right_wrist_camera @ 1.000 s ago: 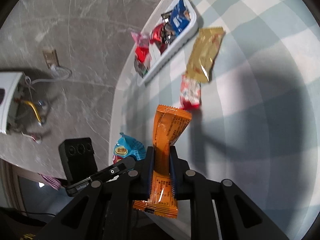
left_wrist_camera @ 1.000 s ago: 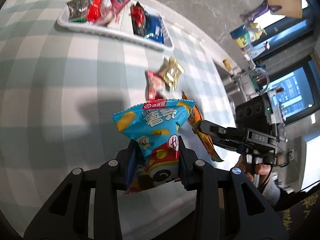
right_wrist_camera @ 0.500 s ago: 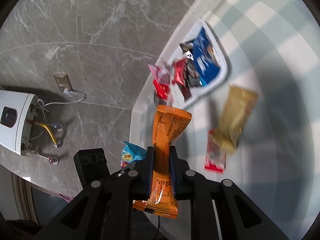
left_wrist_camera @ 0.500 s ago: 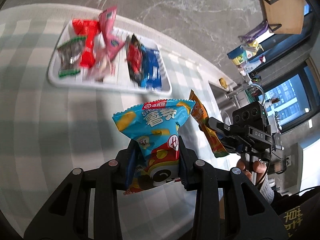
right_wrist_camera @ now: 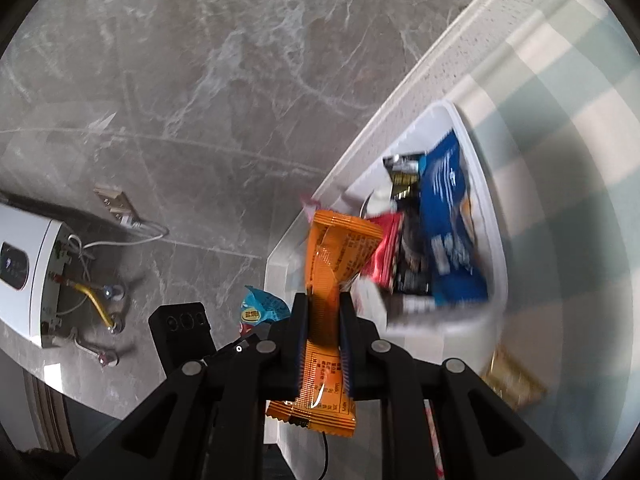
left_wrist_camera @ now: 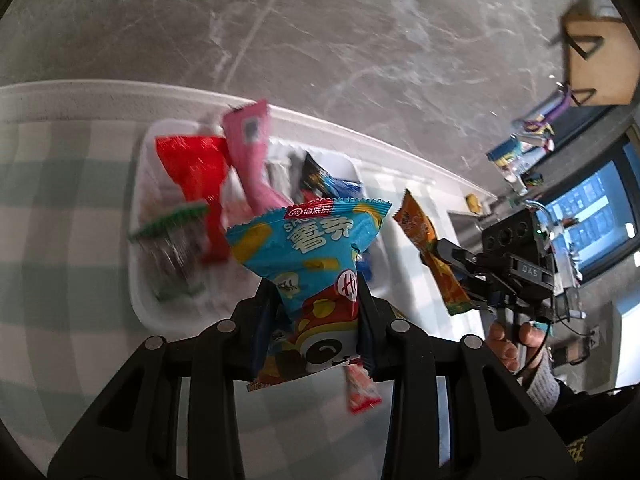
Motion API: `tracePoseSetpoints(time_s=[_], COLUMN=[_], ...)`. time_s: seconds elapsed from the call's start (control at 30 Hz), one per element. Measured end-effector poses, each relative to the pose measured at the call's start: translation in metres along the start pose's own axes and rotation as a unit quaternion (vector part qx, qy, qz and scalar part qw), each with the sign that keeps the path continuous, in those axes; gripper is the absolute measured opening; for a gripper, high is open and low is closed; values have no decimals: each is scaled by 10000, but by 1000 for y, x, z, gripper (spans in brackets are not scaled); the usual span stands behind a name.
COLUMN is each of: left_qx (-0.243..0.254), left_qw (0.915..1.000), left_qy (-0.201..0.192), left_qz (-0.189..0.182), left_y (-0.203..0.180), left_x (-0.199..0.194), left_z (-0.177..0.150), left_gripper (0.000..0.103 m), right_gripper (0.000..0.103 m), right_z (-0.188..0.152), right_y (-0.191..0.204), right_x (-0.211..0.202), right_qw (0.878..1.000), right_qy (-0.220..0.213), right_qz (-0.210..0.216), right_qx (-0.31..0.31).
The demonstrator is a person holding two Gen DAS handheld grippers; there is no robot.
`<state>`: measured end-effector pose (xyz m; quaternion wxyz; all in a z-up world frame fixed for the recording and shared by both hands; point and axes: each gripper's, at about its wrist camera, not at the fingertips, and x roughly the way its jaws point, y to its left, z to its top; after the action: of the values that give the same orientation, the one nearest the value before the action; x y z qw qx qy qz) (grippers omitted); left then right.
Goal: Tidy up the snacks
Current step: 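Carry the blue-yellow bag and orange bar over the white tray with both tools, then lower both snacks into the tray and open both tools to release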
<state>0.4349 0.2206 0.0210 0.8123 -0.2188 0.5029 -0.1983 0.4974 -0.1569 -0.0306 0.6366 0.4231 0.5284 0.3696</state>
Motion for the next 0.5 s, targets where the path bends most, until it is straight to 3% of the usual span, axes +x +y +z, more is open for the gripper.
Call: tracePoseSetpoints(time_s=[0.23, 0.5], left_qx=[-32, 230], left_qw=[9996, 9980], left_qy=[64, 355], left_qz=[280, 470], left_y=[27, 33], left_x=[27, 67], left_z=[34, 54], left_gripper=[33, 33], right_gripper=[16, 16], right_z=[29, 34], right_y=[-12, -25], right_x=[25, 46], right_qw=[9999, 9994], right_qy=[53, 201], right_qz=[-151, -298], right_qx=[-11, -10])
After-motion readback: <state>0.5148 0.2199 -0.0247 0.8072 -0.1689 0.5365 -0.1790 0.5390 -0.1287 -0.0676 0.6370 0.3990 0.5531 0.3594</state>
